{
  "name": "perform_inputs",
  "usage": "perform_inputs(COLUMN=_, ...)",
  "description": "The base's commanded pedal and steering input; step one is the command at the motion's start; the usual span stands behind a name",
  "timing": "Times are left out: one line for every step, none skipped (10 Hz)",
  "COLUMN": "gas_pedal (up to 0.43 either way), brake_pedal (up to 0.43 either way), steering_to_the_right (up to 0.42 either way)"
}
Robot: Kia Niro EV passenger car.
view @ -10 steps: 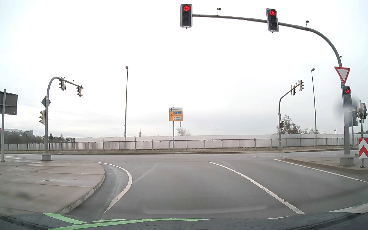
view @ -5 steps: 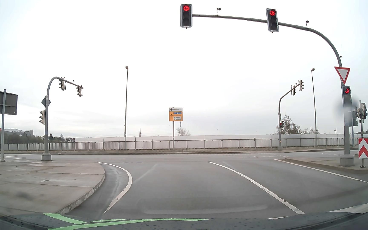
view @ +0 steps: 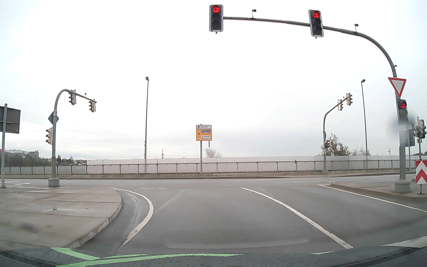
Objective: Follow the waypoints while adhering to traffic rules and regulations
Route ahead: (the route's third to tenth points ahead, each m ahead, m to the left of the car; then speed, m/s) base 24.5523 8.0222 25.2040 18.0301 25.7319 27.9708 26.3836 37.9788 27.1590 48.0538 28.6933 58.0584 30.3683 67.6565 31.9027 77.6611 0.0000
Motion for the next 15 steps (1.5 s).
perform_inputs(gas_pedal=0.000, brake_pedal=0.354, steering_to_the_right=-0.014)
perform_inputs(gas_pedal=0.000, brake_pedal=0.354, steering_to_the_right=-0.014)
perform_inputs(gas_pedal=0.000, brake_pedal=0.354, steering_to_the_right=-0.014)
perform_inputs(gas_pedal=0.000, brake_pedal=0.354, steering_to_the_right=-0.014)
perform_inputs(gas_pedal=0.000, brake_pedal=0.354, steering_to_the_right=-0.014)
perform_inputs(gas_pedal=0.000, brake_pedal=0.354, steering_to_the_right=-0.015)
perform_inputs(gas_pedal=0.000, brake_pedal=0.354, steering_to_the_right=-0.015)
perform_inputs(gas_pedal=0.000, brake_pedal=0.354, steering_to_the_right=-0.015)
perform_inputs(gas_pedal=0.000, brake_pedal=0.354, steering_to_the_right=-0.015)
perform_inputs(gas_pedal=0.000, brake_pedal=0.354, steering_to_the_right=-0.015)
perform_inputs(gas_pedal=0.000, brake_pedal=0.354, steering_to_the_right=-0.015)
perform_inputs(gas_pedal=0.000, brake_pedal=0.354, steering_to_the_right=-0.015)
perform_inputs(gas_pedal=0.000, brake_pedal=0.354, steering_to_the_right=-0.015)
perform_inputs(gas_pedal=0.000, brake_pedal=0.354, steering_to_the_right=-0.015)
perform_inputs(gas_pedal=0.000, brake_pedal=0.354, steering_to_the_right=-0.015)
